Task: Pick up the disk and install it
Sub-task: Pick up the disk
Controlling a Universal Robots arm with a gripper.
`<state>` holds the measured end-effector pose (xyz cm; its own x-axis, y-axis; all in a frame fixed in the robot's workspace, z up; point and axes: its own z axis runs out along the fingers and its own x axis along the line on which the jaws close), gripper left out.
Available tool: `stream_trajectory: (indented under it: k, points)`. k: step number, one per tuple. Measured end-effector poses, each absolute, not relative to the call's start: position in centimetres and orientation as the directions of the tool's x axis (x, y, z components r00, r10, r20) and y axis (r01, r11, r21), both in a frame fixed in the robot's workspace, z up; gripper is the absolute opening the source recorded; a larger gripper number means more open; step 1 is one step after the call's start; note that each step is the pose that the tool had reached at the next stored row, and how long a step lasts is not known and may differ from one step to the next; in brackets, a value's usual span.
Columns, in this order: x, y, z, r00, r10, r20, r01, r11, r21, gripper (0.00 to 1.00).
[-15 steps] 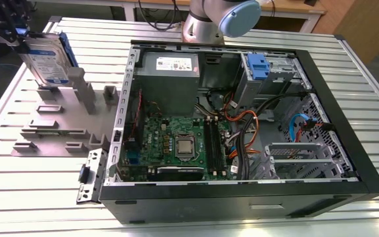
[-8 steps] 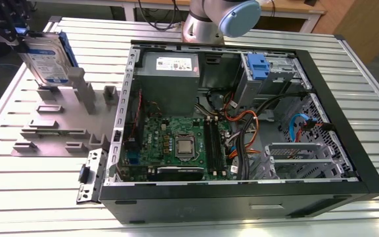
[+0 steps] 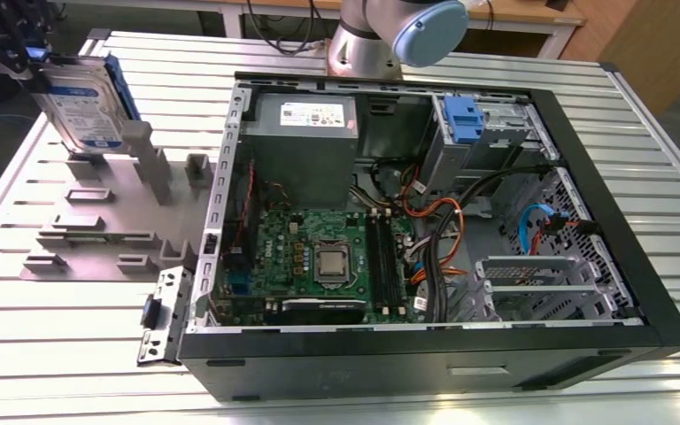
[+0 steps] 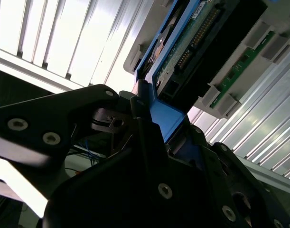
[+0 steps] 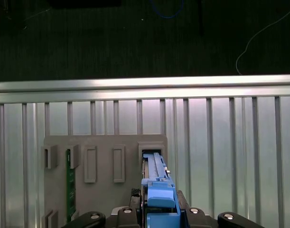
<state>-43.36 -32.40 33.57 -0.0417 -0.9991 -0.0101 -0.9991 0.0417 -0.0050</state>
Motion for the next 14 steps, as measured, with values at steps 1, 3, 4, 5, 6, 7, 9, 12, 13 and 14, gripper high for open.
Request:
stream_trajectory:
  k: [1, 3, 4, 5, 6, 7, 9, 12, 13, 14]
  points:
    - [-43.35, -32.4, 33.62, -0.042, -0.999, -0.01, -0.999, 0.042, -0.005, 0.36]
    - [-43.35, -32.4, 33.76, -0.042, -0.999, -0.01, -0.999, 0.042, -0.005, 0.36]
    - [-43.36, -32.4, 33.85, -0.042, -0.999, -0.01, -0.999, 0.042, -0.005, 0.36]
    - [-43.36, -32.4, 33.94, -0.042, -0.999, -0.01, -0.999, 0.042, -0.005, 0.36]
    - [-43.35, -32.4, 34.06, -0.042, -0.999, -0.01, -0.999, 0.042, -0.005, 0.36]
    - [-43.35, -32.4, 34.15, -0.042, -0.999, -0.01, -0.999, 0.042, -0.005, 0.36]
    - [-43.36, -32.4, 34.32, -0.042, -0.999, -0.01, -0.999, 0.042, -0.005, 0.36]
    - [-43.36, -32.4, 34.41, -0.042, -0.999, -0.01, -0.999, 0.042, -0.006, 0.36]
    - [-43.36, -32.4, 34.49, -0.042, -0.999, -0.01, -0.999, 0.042, -0.005, 0.36]
    - [-43.36, -32.4, 34.6, -0.042, -0.999, -0.01, -0.999, 0.042, -0.005, 0.36]
